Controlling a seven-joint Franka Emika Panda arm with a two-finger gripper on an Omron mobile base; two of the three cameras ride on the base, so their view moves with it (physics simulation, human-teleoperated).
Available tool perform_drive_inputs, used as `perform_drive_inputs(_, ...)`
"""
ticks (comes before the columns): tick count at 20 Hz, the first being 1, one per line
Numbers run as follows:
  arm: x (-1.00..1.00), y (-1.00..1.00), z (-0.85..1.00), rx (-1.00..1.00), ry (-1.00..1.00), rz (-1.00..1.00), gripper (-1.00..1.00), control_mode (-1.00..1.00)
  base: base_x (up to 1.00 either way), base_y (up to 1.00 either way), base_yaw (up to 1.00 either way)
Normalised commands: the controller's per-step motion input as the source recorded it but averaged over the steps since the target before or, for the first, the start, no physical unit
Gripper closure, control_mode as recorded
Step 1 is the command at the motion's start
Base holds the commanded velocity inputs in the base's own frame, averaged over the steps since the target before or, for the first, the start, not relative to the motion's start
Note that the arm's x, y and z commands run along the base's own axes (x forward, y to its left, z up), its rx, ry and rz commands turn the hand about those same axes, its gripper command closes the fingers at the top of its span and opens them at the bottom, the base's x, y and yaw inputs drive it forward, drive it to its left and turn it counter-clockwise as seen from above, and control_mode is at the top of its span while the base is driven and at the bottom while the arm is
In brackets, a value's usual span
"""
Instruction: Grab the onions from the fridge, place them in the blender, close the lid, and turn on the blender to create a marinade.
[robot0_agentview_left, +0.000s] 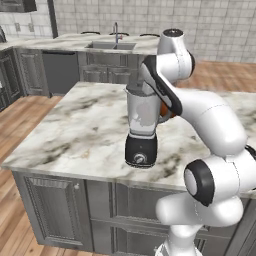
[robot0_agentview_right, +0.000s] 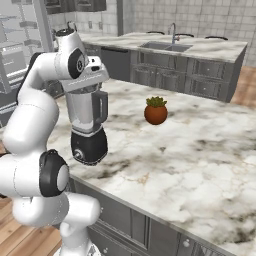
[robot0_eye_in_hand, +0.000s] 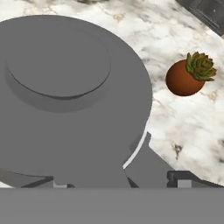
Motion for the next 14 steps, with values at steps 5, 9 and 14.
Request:
perform_drive_inputs(5, 0.34, 0.31, -0.40, 0.00, -0.07, -0.07, -1.00, -1.00, 0.00, 0.00, 0.00)
perform_drive_inputs(9, -0.01, 0.22, -0.25, 0.00, -0.27, -0.02, -1.00, -1.00, 0.00, 0.00, 0.00)
perform_drive_inputs(14, -0.18, 0.19, -0.12, 0.00, -0.27, -0.01, -1.00, -1.00, 0.00, 0.00, 0.00)
